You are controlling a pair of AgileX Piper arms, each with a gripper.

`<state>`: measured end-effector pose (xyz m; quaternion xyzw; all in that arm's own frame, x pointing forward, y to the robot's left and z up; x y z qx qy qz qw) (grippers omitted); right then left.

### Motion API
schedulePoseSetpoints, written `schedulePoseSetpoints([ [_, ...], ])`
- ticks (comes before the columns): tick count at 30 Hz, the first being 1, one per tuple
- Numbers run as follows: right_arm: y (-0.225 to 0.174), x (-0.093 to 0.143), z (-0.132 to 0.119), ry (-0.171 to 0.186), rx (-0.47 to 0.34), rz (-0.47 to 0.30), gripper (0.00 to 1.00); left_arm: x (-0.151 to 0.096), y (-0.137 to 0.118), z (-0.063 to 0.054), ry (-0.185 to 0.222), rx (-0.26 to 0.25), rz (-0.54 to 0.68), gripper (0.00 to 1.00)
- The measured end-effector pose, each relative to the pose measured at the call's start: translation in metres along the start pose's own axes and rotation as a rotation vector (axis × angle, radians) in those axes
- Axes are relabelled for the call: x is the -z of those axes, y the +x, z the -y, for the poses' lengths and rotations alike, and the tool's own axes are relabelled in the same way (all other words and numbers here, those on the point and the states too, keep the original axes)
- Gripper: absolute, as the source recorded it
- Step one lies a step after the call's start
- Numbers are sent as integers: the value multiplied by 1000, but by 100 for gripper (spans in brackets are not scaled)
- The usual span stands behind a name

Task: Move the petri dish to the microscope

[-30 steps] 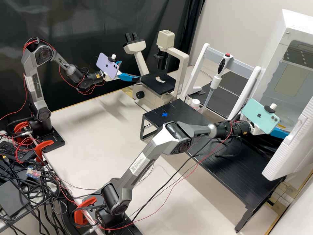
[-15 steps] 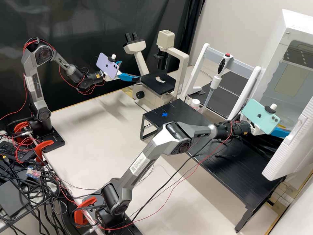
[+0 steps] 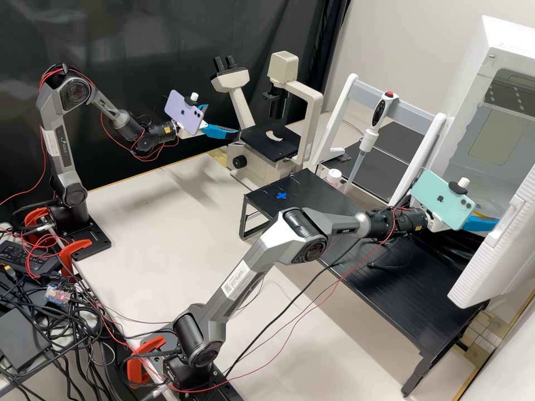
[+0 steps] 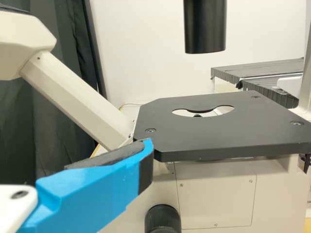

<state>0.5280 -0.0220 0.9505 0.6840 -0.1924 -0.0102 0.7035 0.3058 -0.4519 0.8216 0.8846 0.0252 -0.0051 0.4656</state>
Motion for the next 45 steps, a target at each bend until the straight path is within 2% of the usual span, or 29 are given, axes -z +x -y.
schedulePoseSetpoints([
  [8, -3, -6, 4, 22, -7, 9, 0, 0, 0, 0, 0, 0, 0, 100],
  [18, -6, -7, 4, 16, -11, 0, 0, 0, 0, 0, 0, 0, 0, 100],
  [24, -13, -11, 2, 29, -20, -12, 0, 0, 0, 0, 0, 0, 0, 100],
  [29, -21, -11, -3, 18, -6, -24, 0, 0, 0, 0, 0, 0, 0, 100],
  [36, -30, -14, -7, 28, -11, -52, 0, 0, 0, 0, 0, 0, 0, 100],
  [45, -28, -7, -12, 27, -22, -74, 0, 0, 0, 0, 0, 0, 0, 100],
])
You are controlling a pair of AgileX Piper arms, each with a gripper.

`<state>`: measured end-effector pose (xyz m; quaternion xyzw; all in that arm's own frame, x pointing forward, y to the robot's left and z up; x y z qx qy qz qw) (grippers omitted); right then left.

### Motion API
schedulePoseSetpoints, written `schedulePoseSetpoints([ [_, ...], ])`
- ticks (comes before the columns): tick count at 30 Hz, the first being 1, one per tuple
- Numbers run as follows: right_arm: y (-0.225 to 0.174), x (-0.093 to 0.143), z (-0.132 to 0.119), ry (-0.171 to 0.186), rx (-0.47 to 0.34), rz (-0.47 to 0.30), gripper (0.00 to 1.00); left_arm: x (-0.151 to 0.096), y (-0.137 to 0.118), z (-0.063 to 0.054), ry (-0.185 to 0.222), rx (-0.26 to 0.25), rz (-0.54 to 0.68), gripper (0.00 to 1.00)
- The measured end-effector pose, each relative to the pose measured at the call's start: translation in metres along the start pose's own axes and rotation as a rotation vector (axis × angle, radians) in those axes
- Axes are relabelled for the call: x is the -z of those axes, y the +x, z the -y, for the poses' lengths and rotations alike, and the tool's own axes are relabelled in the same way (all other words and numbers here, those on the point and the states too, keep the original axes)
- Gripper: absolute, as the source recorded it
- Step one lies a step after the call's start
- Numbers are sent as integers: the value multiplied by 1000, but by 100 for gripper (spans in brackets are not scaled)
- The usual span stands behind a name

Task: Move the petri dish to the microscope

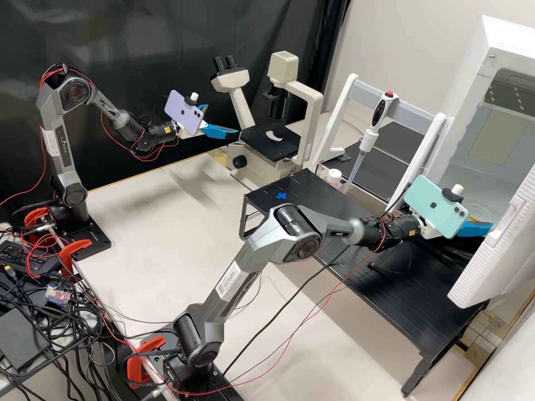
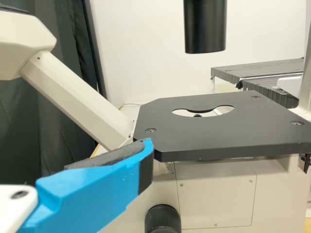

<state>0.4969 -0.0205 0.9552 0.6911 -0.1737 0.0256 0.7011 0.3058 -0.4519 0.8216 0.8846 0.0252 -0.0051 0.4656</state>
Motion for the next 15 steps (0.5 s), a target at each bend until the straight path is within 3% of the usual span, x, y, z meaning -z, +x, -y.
schedulePoseSetpoints([
  [3, 7, 0, 0, -26, -9, -5, 0, 0, 0, 0, 0, 0, 0, 100],
  [8, 20, -2, 1, -15, -17, 25, 0, 0, 0, 0, 0, 0, 0, 100],
  [15, 26, -5, -2, -32, -22, 36, 0, 0, 0, 0, 0, 0, 0, 100],
])
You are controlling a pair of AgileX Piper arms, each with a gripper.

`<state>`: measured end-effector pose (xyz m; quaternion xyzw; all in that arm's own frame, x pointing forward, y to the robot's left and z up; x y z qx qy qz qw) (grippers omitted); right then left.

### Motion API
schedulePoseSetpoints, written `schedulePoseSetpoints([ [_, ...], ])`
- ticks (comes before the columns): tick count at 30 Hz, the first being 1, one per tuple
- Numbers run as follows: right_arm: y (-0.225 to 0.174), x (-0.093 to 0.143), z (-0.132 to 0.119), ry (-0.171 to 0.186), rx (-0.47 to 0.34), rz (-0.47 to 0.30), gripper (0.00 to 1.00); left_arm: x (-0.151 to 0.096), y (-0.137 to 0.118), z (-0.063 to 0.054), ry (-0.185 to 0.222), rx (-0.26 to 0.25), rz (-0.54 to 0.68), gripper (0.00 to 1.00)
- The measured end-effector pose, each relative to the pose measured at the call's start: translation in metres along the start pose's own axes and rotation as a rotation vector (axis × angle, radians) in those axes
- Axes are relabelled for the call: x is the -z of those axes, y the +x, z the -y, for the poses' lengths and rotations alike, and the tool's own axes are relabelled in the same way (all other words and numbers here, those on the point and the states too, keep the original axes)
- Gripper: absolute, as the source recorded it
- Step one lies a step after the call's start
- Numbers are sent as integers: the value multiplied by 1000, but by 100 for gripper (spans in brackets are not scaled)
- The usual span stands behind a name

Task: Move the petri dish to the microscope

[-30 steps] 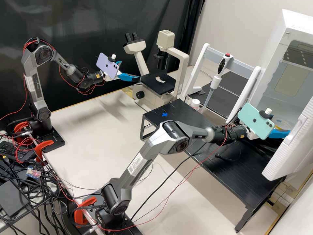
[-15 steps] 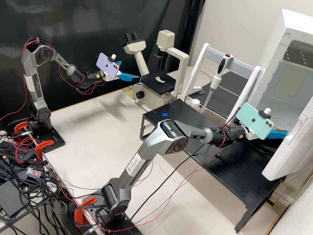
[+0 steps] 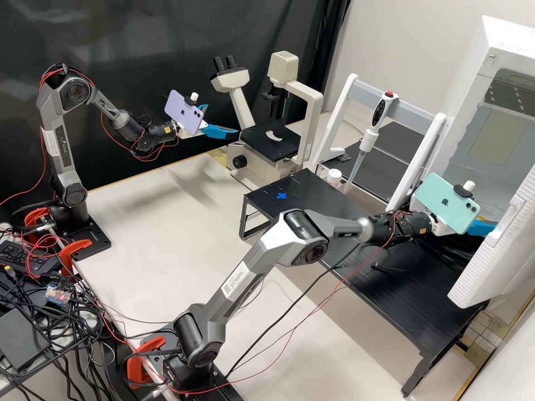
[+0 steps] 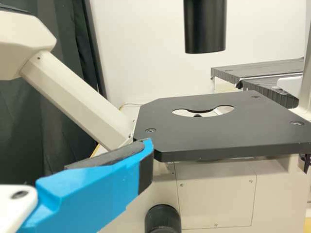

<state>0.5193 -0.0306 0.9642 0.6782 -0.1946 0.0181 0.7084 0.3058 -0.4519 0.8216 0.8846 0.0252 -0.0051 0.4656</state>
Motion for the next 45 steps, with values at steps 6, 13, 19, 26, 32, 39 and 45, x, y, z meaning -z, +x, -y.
schedulePoseSetpoints([
  [6, 0, -2, -2, 0, -4, 4, 100, 0, 0, 0, 0, 0, 0, 100],
  [13, 0, -2, -2, -3, -4, 5, 100, 0, 0, 0, 0, 0, 0, 100],
  [19, 0, -2, -2, -4, -4, 5, 100, 0, 0, 0, 0, 0, 0, 100],
  [26, 0, -3, -2, 2, -3, 6, 100, 0, 0, 0, 0, 0, 0, 100],
  [32, 0, -2, -2, 8, -5, 4, 100, 0, 0, 0, 0, 0, 0, 100],
  [39, 7, 4, -7, -12, -9, -12, 100, 0, 0, 0, 0, 0, 0, 100],
  [45, 13, 7, -9, -7, -1, -17, 100, 0, 0, 0, 0, 0, 0, 100],
])
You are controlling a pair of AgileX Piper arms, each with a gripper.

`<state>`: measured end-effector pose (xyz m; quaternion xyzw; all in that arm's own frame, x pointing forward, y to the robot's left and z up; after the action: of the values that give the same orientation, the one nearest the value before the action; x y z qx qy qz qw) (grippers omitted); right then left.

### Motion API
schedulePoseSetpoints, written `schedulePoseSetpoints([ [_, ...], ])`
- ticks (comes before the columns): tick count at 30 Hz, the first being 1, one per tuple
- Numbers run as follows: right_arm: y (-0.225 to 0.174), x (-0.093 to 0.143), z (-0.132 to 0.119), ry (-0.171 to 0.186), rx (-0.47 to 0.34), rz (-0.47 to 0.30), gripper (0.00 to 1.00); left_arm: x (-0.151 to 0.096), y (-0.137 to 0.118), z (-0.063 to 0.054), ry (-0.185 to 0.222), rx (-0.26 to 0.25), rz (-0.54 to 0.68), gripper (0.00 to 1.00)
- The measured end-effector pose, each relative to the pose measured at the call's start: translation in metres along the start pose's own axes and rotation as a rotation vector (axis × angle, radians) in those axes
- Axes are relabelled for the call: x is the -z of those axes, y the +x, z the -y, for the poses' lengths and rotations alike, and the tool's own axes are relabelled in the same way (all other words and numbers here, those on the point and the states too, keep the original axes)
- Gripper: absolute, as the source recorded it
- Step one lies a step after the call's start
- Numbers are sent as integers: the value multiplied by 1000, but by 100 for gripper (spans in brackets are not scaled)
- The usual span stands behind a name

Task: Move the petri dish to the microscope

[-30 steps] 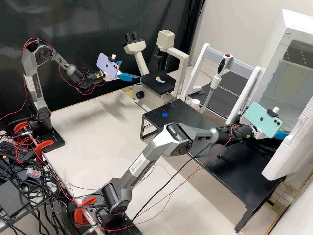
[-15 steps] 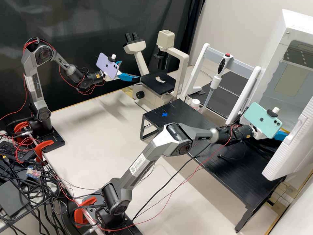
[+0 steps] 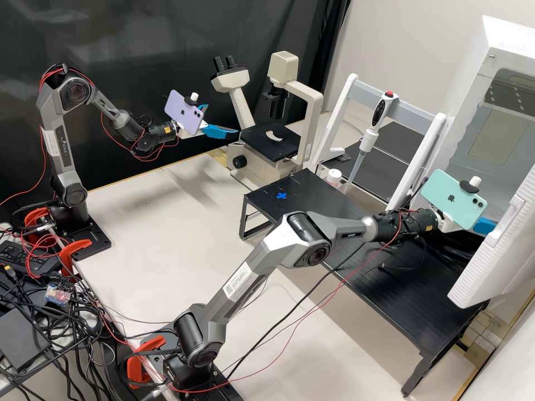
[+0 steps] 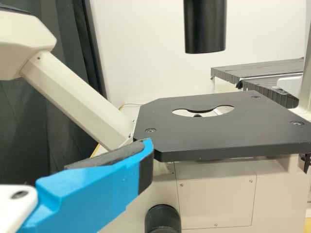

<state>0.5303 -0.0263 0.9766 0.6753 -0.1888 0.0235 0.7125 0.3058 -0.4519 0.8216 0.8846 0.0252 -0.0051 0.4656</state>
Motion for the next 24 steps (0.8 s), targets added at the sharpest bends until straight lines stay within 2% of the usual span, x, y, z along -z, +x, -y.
schedulePoseSetpoints([
  [2, 1, -2, 1, 10, 20, 9, 100, 0, 0, 0, 0, 0, 0, 100],
  [5, 3, -6, 2, 66, 47, 21, 100, 0, 0, 0, 0, 0, 0, 100],
  [10, 4, -9, 4, 125, 75, 27, 100, 0, 0, 0, 0, 0, 0, 100],
  [11, 4, -9, 4, 120, 78, 23, 0, 0, 0, 0, 0, 0, 0, 100],
  [24, 4, -8, 5, 110, 81, 17, 0, 0, 0, 0, 0, 0, 0, 100],
])
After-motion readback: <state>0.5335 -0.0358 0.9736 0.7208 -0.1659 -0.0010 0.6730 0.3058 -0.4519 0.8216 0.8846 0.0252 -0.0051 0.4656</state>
